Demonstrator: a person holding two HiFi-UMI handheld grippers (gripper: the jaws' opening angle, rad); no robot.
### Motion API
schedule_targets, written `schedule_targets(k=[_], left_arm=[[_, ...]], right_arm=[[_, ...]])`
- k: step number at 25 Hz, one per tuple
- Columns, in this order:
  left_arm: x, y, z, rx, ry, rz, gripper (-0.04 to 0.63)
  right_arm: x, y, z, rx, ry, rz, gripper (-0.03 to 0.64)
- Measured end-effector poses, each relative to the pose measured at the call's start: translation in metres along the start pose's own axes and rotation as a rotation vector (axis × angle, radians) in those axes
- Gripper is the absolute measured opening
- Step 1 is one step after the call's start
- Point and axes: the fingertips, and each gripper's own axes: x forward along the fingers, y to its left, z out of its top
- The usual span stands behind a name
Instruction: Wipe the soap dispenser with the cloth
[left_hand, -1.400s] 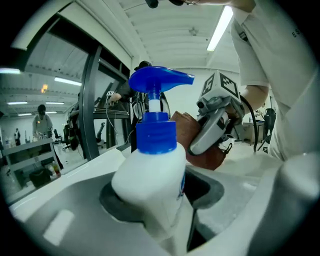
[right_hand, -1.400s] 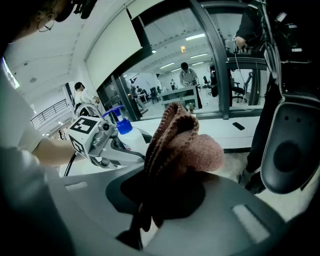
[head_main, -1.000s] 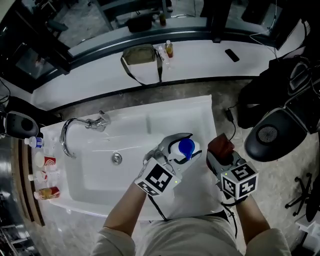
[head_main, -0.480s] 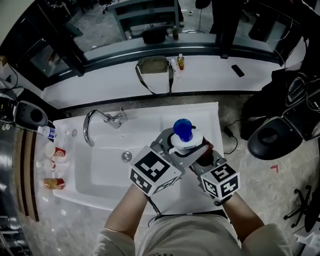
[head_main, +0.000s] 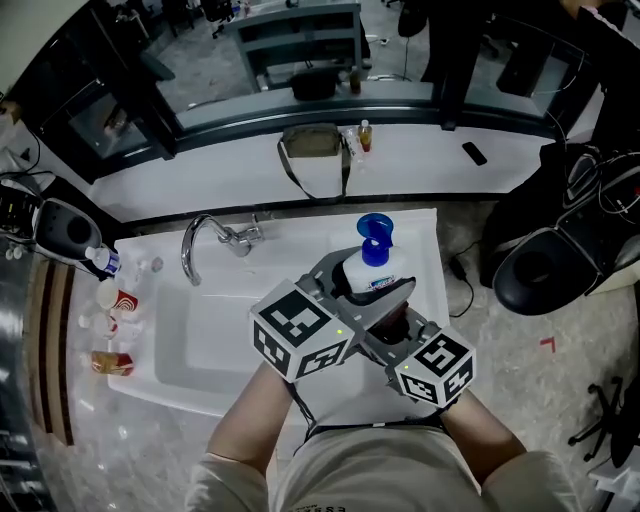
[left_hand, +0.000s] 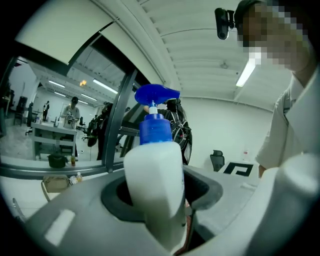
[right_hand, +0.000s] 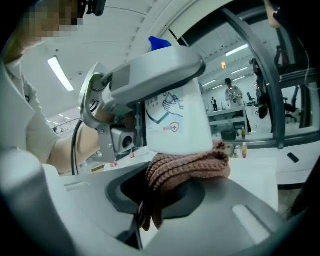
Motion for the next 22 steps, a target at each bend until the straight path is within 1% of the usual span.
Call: schedule_targets(k=[1,3,8,10,13,14,16,18,20,21,22], left_arm=[[-0.001,-0.001,0.000,-0.001,0.001,-0.006,0.207],[-0.004,-0.004,-0.001,0.006,0.006,-0.016,0.206],[-0.008,-0.007,0.002,0.024,-0.014,-0.009,0.204],[-0.008,-0.007,0.005,0.028,-0.026,-0.001,0.202],[-0.011,-0.009,0.008,0.030,-0.040,-0.006,0.202],[-0.012,-0.011,0.008,0.031,-0.041,-0.011,0.202],[-0.010,-0.013,0.005,0.037,-0.038,-0.020,0.201],[-0.006,-0.011,0.000,0.047,-0.032,-0.016,0.202],[-0.003,-0.007,-0.007,0.046,-0.030,-0.009,0.202],[-0.001,-0.005,-0.011,0.044,-0.027,-0.009,0.201],[0.002,-0.004,-0.016,0.046,-0.020,-0.011,0.202]], right_arm=[[0.001,0.006,0.000,0.012,-0.005,0.027,0.080],[0.000,0.013,-0.001,0.024,-0.004,0.049,0.078],[-0.017,0.019,-0.004,-0.020,0.016,0.092,0.078],[-0.027,0.011,-0.005,-0.019,0.023,0.064,0.080],[-0.032,-0.021,-0.009,0.060,0.024,-0.066,0.078],[-0.030,-0.028,-0.008,0.089,0.014,-0.095,0.078],[-0.025,-0.028,-0.002,0.115,-0.010,-0.096,0.078],[-0.019,-0.019,-0.002,0.115,-0.010,-0.058,0.080],[-0.017,-0.012,-0.010,0.111,0.012,-0.027,0.080],[-0.018,-0.012,-0.017,0.105,0.028,-0.029,0.080],[-0.021,-0.017,-0.025,0.097,0.048,-0.051,0.080]])
